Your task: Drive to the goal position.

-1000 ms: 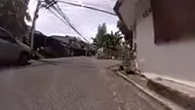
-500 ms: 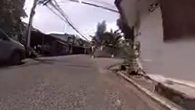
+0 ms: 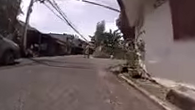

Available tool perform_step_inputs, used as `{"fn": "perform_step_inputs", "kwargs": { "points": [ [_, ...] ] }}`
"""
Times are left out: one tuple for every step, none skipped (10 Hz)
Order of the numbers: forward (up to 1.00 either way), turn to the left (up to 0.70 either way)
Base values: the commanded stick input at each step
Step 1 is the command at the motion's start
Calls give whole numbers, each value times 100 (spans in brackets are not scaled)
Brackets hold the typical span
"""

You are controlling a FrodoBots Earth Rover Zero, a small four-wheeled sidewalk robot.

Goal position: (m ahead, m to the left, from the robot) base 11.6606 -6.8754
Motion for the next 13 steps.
{"fn": "perform_step_inputs", "kwargs": {
  "points": [
    [70, 3],
    [70, 3],
    [70, 3],
    [70, 3],
    [70, 3],
    [70, 3],
    [70, 3],
    [70, 3],
    [70, 3],
    [70, 3],
    [70, 3],
    [70, 3],
    [70, 3]
  ]
}}
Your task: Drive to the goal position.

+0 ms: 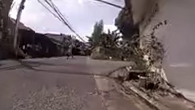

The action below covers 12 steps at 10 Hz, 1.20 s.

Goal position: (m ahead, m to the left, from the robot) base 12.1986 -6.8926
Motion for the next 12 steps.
{"fn": "perform_step_inputs", "kwargs": {
  "points": [
    [70, 4],
    [70, 19],
    [70, 35],
    [70, 35],
    [70, 19],
    [70, 2],
    [70, 1],
    [70, 1],
    [70, 1],
    [70, 1],
    [70, 1],
    [70, 1]
  ]
}}
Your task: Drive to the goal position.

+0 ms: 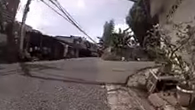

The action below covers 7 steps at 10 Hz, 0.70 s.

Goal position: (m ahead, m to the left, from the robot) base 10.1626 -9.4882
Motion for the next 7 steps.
{"fn": "perform_step_inputs", "kwargs": {
  "points": [
    [70, 1],
    [70, 1],
    [70, 2],
    [70, 3],
    [70, 4],
    [70, 5],
    [70, 15]
  ]
}}
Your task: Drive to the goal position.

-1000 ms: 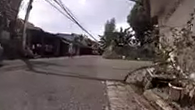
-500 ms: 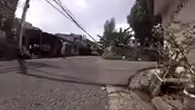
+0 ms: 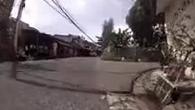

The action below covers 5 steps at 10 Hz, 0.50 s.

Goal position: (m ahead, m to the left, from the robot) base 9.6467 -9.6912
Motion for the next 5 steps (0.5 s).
{"fn": "perform_step_inputs", "kwargs": {
  "points": [
    [70, 27],
    [70, 36],
    [70, 25],
    [70, 1],
    [70, 1]
  ]
}}
